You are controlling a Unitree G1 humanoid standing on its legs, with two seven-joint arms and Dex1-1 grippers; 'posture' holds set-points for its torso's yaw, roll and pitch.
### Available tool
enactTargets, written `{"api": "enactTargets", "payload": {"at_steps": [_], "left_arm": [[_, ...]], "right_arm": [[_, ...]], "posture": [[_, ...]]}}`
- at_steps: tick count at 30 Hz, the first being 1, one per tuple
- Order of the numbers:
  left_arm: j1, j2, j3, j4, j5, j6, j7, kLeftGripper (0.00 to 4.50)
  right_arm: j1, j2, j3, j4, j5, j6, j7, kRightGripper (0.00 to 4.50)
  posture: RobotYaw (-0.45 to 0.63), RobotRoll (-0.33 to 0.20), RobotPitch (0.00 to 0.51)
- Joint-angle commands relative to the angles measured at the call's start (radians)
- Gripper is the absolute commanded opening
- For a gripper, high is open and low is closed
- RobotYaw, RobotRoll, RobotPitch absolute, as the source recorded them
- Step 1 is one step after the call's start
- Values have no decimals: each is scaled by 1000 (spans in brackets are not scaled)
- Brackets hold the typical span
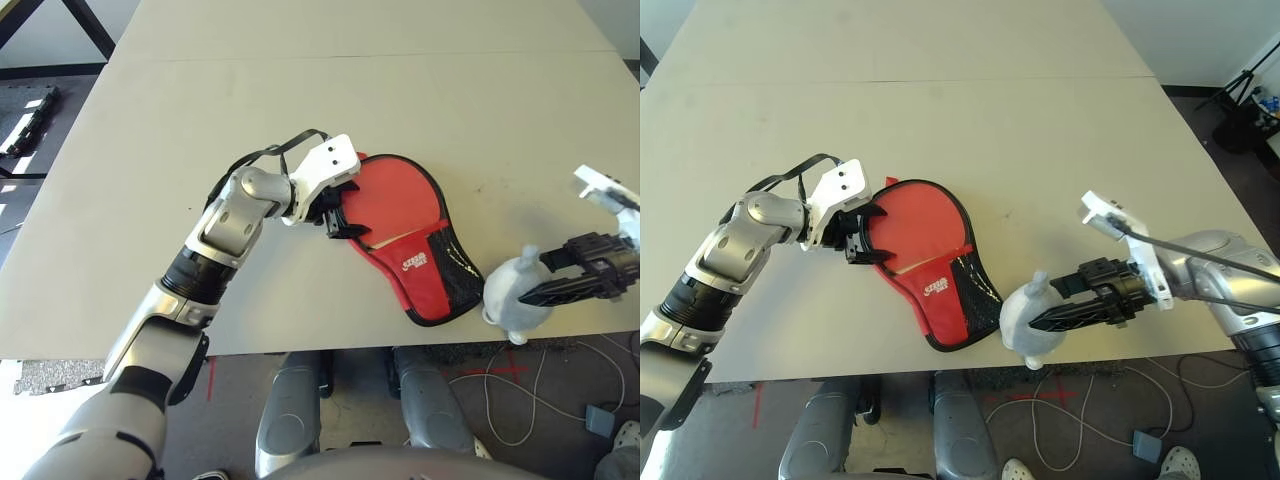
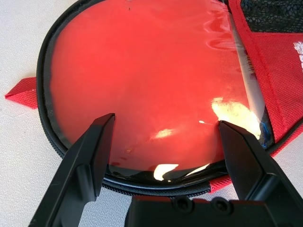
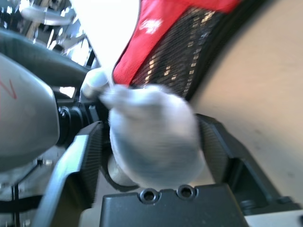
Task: Store the ping-pong paddle in its case and zip it.
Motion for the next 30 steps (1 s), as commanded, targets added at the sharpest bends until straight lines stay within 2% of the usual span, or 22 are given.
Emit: {"api": "enactTargets", "payload": {"at_steps": [1,3,8,11,14,20,24,30], "left_arm": [[55,24,-32,-15,-4,50,-14,4500],[56,33,6,-58,-38,81,-17,4500],[49,54,164,-161,-173,179,-3,4500],[31,57,310,-183,-258,236,55,4500],[25,45,419,-165,-301,238,134,4500],[70,52,628,-98,-323,159,329,4500],[134,51,734,-50,-310,41,441,4500],[205,23,820,45,-289,-135,610,4500]], "right_arm": [[-47,24,-29,152,-3,9,6,4481],[-100,75,-67,264,-23,23,0,4481],[-219,224,-241,479,-30,13,-131,4481],[-269,329,-360,565,-59,-119,-306,4481],[-283,392,-432,602,-98,-239,-412,4481],[-279,493,-547,634,-156,-484,-602,4481],[-277,535,-601,646,-186,-631,-694,4481],[-309,553,-632,748,-260,-808,-863,4481]], "posture": [[-63,0,302],[-62,0,302],[-56,0,300],[-48,0,293],[-38,0,288],[-18,0,283],[-9,0,284],[-6,0,289]]}}
